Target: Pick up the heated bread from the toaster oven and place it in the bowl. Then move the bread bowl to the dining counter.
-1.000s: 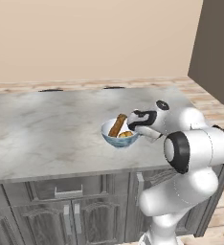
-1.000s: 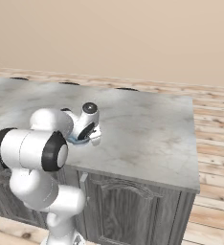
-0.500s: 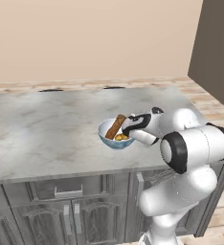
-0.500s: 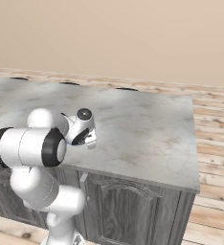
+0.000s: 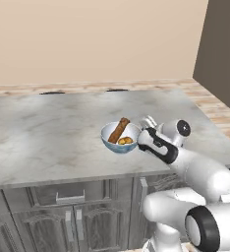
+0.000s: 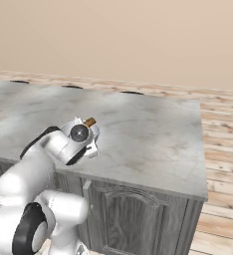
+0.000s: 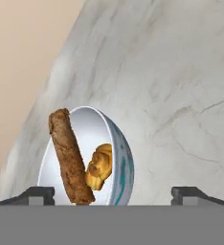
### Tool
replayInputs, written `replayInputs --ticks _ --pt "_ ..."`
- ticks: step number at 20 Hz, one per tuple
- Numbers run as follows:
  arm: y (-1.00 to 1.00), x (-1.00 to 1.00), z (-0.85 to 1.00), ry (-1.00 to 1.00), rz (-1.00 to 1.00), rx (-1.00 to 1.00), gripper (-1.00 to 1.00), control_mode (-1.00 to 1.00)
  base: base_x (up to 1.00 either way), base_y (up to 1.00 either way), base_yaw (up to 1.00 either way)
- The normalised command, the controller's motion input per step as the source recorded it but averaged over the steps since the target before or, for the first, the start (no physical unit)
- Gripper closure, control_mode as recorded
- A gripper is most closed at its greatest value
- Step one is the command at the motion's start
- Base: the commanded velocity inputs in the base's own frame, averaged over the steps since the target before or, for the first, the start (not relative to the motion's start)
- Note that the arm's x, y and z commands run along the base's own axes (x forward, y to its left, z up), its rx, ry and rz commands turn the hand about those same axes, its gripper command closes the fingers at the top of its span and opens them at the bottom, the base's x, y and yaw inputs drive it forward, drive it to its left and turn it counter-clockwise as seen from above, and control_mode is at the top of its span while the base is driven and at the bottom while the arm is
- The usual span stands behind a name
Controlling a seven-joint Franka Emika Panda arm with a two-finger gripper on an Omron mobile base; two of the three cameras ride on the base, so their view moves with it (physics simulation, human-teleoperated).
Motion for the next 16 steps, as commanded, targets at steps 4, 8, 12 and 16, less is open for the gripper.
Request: replayInputs --ticks 4,8,12,16 --pt "-0.09 -0.99 0.73 -0.61 0.00 -0.01 -1.00 -1.00 0.00 0.00 0.00" --pt "0.00 -1.00 0.55 -0.63 0.00 -0.07 -1.00 -1.00 0.00 0.00 0.00" --pt "0.00 -1.00 0.47 -0.73 0.00 -0.10 -1.00 -1.00 0.00 0.00 0.00" --pt "-0.12 -0.43 0.12 -0.29 -0.10 -0.03 -1.00 -1.00 0.00 0.00 0.00"
